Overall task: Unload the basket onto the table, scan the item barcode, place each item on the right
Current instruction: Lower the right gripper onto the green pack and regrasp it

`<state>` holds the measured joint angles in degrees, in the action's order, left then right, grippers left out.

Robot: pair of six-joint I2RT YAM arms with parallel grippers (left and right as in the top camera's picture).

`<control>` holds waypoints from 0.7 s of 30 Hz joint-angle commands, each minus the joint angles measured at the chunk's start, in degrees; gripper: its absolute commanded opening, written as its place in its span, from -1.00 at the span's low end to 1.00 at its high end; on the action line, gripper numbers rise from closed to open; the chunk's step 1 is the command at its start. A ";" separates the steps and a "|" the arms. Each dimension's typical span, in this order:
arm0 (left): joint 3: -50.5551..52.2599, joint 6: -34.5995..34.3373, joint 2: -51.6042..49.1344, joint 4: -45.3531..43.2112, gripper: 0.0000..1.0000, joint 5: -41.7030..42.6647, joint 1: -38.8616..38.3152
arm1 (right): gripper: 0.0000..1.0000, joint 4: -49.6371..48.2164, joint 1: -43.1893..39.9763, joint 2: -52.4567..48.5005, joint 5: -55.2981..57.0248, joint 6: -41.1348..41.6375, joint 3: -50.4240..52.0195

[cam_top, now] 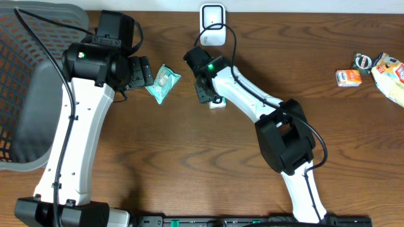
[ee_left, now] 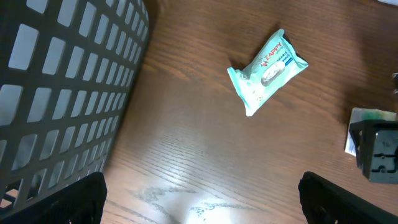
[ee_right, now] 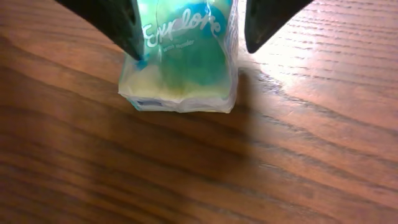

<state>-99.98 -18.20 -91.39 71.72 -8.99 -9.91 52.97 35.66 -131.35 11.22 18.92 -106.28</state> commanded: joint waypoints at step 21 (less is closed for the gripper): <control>0.17 -0.52 0.09 0.09 0.96 -0.70 0.09 | 0.01 0.17 5.16 0.94 9.27 2.93 -1.49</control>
<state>-99.98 -18.20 -91.39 71.72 -8.99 -9.91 52.97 40.95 -130.23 17.82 20.84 -106.83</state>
